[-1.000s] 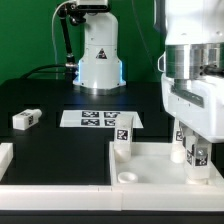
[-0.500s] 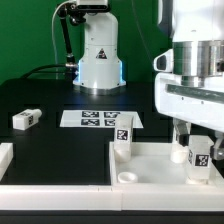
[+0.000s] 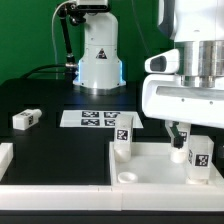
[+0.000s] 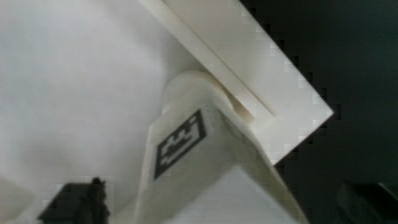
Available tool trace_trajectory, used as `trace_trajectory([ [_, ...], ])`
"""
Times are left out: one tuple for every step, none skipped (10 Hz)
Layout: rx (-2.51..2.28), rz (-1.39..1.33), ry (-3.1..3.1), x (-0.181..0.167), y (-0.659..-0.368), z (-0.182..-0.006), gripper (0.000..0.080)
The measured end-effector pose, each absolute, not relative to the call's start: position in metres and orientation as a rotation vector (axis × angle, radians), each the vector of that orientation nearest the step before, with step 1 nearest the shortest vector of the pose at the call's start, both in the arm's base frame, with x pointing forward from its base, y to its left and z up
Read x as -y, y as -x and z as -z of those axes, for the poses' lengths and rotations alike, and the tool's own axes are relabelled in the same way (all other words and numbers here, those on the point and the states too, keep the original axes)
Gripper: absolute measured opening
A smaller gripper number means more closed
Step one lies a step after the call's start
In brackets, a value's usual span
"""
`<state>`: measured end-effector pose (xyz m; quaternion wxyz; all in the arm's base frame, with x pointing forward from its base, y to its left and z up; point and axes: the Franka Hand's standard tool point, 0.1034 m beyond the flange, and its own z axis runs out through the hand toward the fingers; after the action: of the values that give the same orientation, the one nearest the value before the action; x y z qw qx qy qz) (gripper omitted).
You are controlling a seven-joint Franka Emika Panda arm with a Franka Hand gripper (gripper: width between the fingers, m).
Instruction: Assemble square table
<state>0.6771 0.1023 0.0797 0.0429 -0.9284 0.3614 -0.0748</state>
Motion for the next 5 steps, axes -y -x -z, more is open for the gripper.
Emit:
trace_trajectory([
  [-0.723,0.231,3.033,-0.1053,-0.6786,-0.0798,0.0649],
  [-0.527,0.189,3.095,-0.1073,-0.6814,-0.0806,0.0649],
  [-0.559,0.207,3.085,-0.1059,-0.6836,-0.081,0.0649],
  [-0.581,0.206,3.081,-0.1059,-0.6833,-0.0805,0.0535],
  [-0.582,0.207,3.081,-0.1056,-0.6835,-0.0807,0.0535],
])
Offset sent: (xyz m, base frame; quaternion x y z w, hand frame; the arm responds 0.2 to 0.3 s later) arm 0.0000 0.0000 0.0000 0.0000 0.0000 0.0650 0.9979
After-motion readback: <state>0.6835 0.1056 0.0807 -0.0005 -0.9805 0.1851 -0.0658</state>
